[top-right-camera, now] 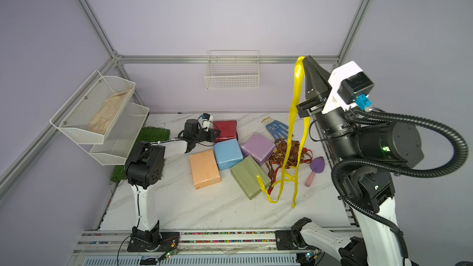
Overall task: Untie the ribbon bows on the gift boxes
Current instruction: Place the ribbon at the center of the board.
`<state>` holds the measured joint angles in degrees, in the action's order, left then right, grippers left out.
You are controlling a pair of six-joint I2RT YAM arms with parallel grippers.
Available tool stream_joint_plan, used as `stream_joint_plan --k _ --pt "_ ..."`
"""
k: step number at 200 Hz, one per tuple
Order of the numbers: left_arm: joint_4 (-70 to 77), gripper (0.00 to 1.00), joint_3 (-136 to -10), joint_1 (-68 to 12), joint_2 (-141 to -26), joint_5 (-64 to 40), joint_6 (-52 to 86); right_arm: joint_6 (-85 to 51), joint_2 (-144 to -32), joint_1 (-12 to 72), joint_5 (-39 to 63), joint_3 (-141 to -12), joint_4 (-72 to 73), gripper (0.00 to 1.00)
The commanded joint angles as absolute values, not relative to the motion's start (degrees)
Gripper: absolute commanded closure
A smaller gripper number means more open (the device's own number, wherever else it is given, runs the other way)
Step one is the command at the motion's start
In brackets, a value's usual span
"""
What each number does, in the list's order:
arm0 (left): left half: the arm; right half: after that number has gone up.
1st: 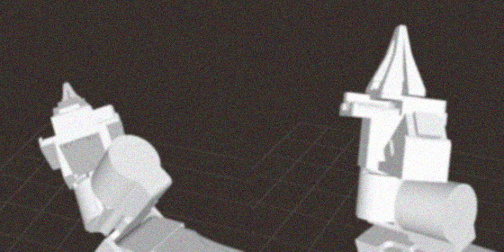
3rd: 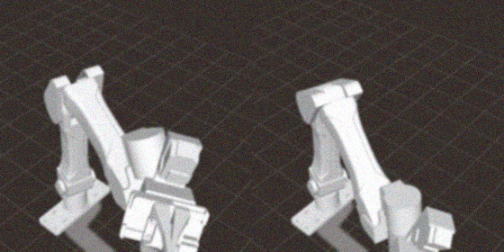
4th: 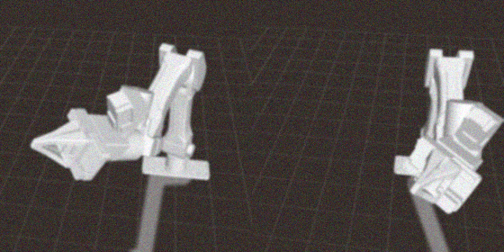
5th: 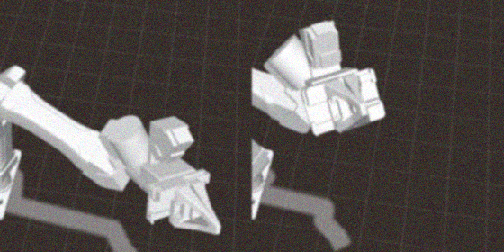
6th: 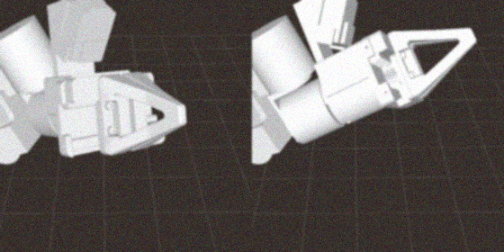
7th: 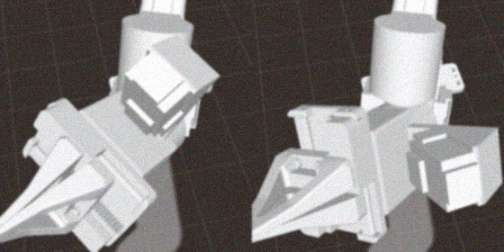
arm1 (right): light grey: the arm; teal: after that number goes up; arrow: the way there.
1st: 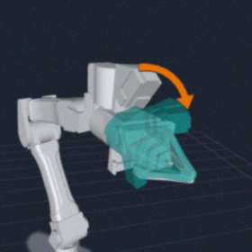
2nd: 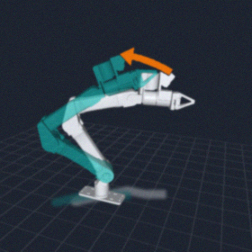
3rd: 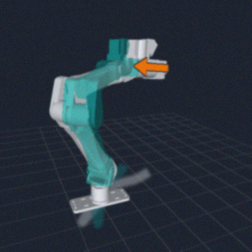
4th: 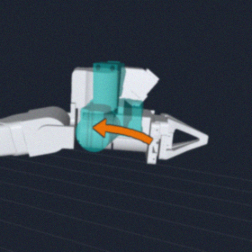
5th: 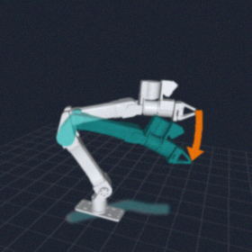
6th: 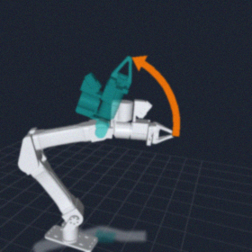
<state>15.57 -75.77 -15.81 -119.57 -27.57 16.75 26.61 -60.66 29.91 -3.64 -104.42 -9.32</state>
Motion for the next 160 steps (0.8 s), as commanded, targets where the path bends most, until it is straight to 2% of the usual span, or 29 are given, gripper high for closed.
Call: stream_joint_plan --k 1,106,160 --pt "10.82 0.87 -76.82 -15.56 -114.25 -25.84 15.12 30.67 -59.29 30.10 -11.86 -99.21 -5.37 1.00" --pt "-0.88 0.84 -77.62 -15.56 -98.04 -22.48 10.73 32.58 -52.65 30.01 -35.49 -74.06 4.13 1.00" --pt "-7.27 0.79 -74.62 -15.49 -89.80 -16.99 8.62 25.94 -51.45 28.57 -39.83 -65.97 4.13 1.00"
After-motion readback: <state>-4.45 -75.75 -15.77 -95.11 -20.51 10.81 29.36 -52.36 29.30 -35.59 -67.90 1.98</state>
